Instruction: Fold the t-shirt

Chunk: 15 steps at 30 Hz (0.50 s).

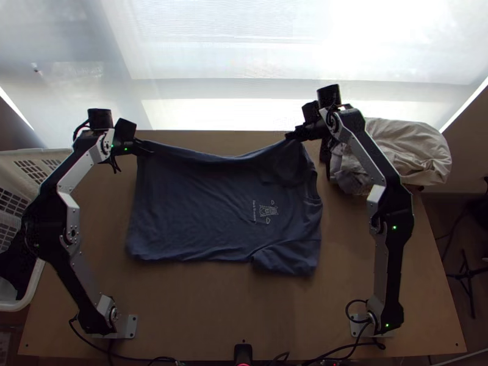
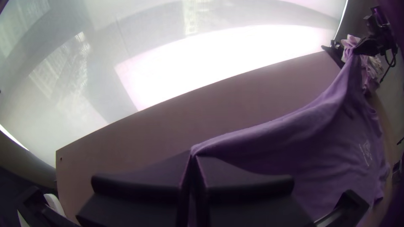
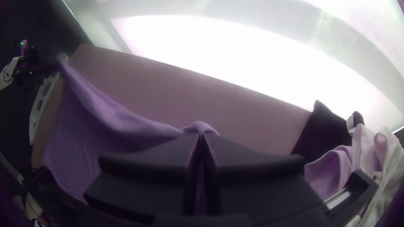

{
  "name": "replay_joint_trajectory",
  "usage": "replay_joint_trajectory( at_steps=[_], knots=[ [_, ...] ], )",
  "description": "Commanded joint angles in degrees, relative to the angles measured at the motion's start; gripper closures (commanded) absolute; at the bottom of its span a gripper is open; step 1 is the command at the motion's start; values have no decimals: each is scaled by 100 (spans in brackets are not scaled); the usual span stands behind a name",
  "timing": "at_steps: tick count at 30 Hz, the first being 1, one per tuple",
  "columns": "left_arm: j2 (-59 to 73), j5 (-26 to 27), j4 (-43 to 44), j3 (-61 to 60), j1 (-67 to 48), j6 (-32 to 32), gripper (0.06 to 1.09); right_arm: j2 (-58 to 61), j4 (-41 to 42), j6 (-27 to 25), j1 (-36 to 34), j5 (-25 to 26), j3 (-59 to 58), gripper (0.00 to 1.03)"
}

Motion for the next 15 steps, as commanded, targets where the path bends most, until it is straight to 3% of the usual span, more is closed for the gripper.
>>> replay_joint_trajectory(
  at_steps=[1,4,15],
  knots=[
    [684,-338,-668,716,-106,155,100,553,-955,-139,27,275,480,100],
    [447,-329,-1327,576,-114,374,100,210,-1280,-218,88,275,-4,100],
    [-933,-294,-1520,-1200,-668,559,100,-1100,-1157,-244,281,266,-2148,100]
  ],
)
